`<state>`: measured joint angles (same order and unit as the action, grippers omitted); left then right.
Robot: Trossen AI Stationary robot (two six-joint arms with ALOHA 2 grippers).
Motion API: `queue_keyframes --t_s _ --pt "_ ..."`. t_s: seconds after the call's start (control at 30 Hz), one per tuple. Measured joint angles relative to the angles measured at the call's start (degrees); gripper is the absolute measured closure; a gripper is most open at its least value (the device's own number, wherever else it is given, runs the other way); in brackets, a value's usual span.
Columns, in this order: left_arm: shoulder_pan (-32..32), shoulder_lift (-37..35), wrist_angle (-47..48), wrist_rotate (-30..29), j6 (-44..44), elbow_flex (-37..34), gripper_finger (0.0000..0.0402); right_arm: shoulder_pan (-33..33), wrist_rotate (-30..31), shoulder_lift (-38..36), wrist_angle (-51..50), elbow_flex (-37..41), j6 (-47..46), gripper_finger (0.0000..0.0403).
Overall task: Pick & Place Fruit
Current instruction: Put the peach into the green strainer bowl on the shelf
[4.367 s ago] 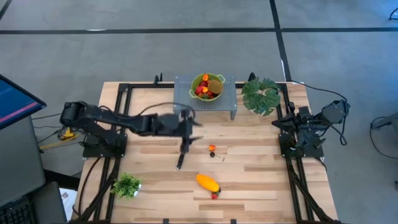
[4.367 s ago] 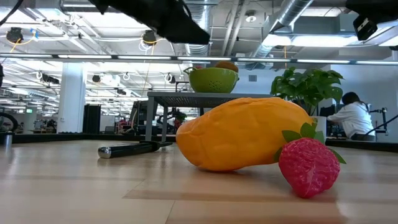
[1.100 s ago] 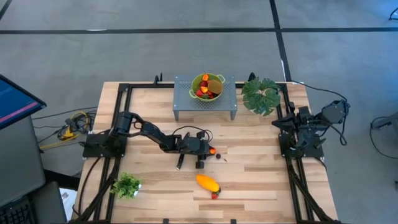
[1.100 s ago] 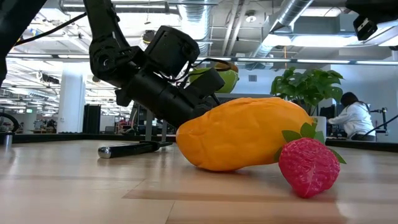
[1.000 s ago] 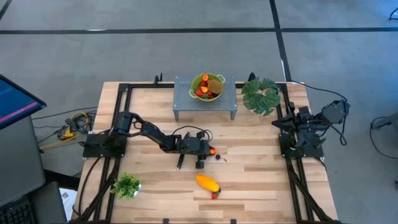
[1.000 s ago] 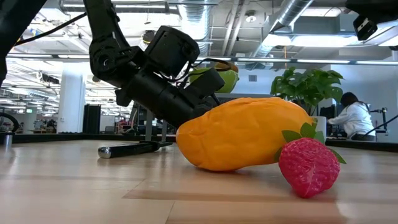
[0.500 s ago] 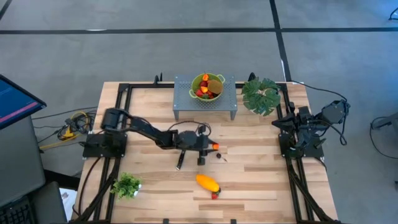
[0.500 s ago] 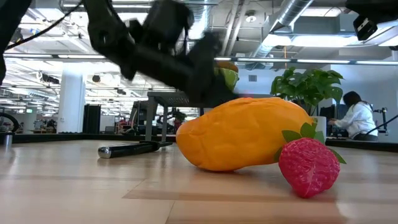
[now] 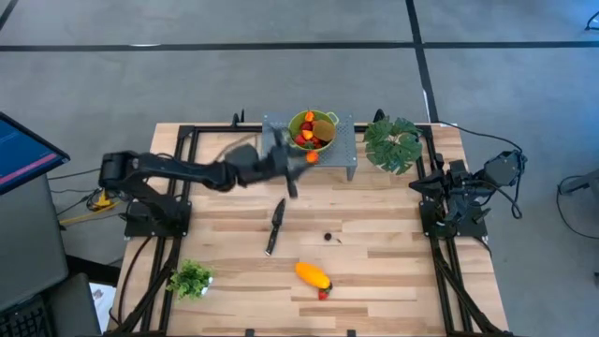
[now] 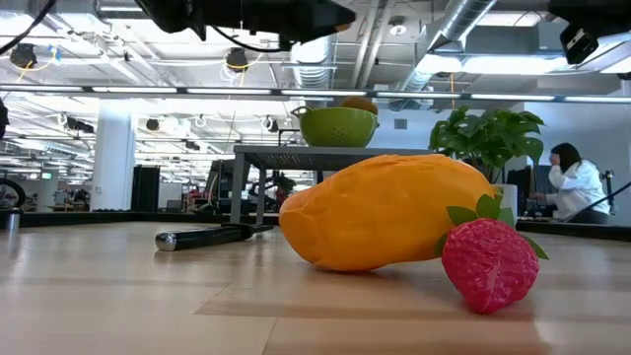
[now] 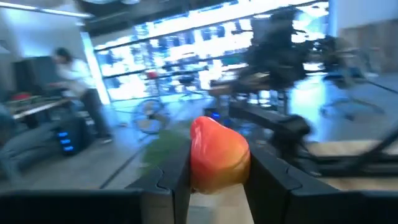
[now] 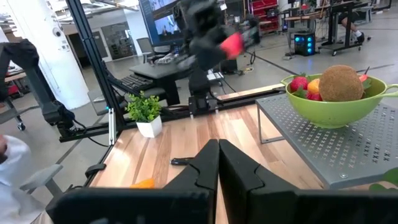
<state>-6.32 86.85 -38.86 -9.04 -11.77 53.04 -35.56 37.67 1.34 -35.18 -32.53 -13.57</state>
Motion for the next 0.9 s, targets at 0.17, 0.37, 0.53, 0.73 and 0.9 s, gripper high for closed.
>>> queue_keyframes --t_s 0.17,0.37,0.53,0.73,0.9 --pt "-6.27 -2.89 0.15 0.00 0.25 0.00 0.0287 0.01 0.00 0.00 0.00 0.00 -0.01 0.0397" --pt "-11.60 -1.20 1.62 0.02 0.58 0.00 0.0287 -0.01 0.02 0.00 0.00 0.00 0.01 0.0397" --pt "-14.19 2.48 1.78 0.04 0.67 0.00 0.0285 0.00 0.01 0.00 0.00 0.00 -0.01 0.0397" --pt "-15.05 5.37 1.98 0.08 1.33 -0.02 0.0286 0.01 0.02 0.00 0.00 0.00 -0.01 0.0397" --pt "-14.98 5.56 1.89 0.13 1.66 -0.02 0.0277 -0.01 0.00 0.00 0.00 0.00 0.01 0.0397"
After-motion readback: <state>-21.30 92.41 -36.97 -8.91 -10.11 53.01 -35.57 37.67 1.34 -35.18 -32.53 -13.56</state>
